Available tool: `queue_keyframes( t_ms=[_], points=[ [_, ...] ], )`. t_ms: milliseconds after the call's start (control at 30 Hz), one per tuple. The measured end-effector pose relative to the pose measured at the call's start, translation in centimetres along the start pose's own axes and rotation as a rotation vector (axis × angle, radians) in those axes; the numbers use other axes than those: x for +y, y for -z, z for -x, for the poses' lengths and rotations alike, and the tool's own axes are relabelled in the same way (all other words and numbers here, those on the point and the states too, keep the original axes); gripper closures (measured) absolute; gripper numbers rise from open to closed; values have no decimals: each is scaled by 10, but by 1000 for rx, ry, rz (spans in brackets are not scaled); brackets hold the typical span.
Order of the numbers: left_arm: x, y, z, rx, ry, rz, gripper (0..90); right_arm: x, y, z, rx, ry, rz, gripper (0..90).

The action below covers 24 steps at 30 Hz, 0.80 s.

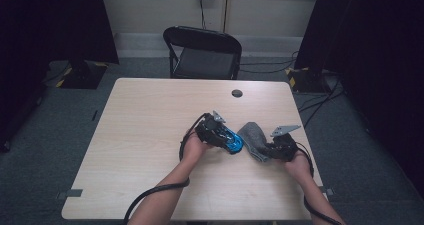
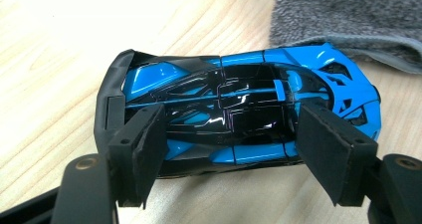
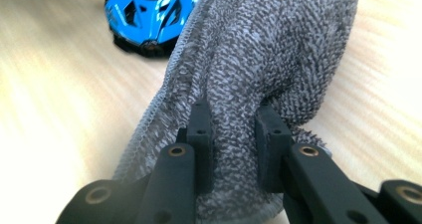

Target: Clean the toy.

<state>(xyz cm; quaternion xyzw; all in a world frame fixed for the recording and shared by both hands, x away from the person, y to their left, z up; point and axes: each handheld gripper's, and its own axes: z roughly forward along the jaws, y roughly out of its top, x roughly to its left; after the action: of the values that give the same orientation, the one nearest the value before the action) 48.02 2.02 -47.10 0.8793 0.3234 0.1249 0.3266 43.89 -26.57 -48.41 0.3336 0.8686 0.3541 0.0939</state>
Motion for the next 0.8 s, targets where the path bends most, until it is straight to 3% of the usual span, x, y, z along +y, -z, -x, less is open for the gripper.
queue_keyframes(
  t_ms=[333, 533, 600, 800],
  points=[
    [1, 0, 1, 6, -1, -6, 283, -11, 16, -3, 7, -9, -18, 726],
    [3, -1, 2, 6, 15, -18, 268, -18, 32, -4, 12, -39, 22, 726],
    [4, -1, 3, -5, 40, -15, 239, -18, 38, -5, 7, -39, 28, 725],
    [7, 4, 4, 4, 51, -16, 208, -14, 51, -6, -6, -46, 56, 725]
  ],
)
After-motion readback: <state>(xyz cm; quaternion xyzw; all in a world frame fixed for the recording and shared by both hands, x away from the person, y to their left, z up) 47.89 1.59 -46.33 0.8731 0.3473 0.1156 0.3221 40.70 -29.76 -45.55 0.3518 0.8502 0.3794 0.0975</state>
